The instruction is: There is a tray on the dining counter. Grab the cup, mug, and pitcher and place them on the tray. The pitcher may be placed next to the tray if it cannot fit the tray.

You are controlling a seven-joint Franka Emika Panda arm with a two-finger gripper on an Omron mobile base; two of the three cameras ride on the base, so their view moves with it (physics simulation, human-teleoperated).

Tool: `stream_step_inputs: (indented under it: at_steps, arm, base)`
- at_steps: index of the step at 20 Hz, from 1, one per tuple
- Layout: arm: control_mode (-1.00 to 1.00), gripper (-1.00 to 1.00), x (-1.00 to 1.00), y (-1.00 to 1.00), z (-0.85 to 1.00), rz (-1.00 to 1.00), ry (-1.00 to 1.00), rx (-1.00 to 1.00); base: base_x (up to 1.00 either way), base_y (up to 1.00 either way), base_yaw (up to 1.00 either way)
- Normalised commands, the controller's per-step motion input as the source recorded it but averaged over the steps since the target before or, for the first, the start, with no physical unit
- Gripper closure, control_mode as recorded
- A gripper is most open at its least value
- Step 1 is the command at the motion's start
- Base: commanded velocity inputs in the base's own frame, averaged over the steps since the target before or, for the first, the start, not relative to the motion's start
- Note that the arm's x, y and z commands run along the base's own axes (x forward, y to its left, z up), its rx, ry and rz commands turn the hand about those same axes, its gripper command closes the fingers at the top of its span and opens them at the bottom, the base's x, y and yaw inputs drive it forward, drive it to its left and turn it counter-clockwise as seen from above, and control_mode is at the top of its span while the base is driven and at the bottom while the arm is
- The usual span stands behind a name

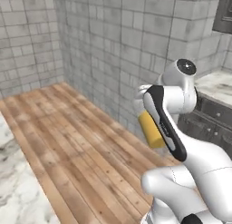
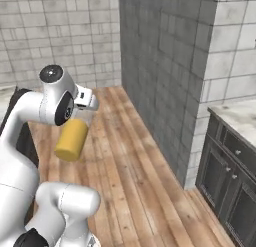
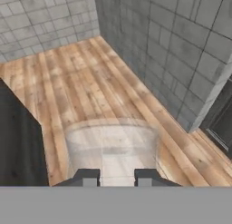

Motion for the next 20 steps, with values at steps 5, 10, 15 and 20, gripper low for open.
stream_step_inputs:
  at_steps: [5,10,15,20]
  arm:
    - [1.0,1.0,0.0,0.0,0.0,0.0,0.0,0.0]
    - [1.0,1.0,0.0,0.0,0.0,0.0,0.0,0.0]
    - [1.0,1.0,0.0,0.0,0.0,0.0,0.0,0.0]
    - [1.0,1.0,0.0,0.0,0.0,0.0,0.0,0.0]
  base:
    - [0.98,-0.48,0.37]
    - [0.8,0.08,0.07]
    - [0.61,0.25,-0.1]
    - [0.79,0.16,-0.05]
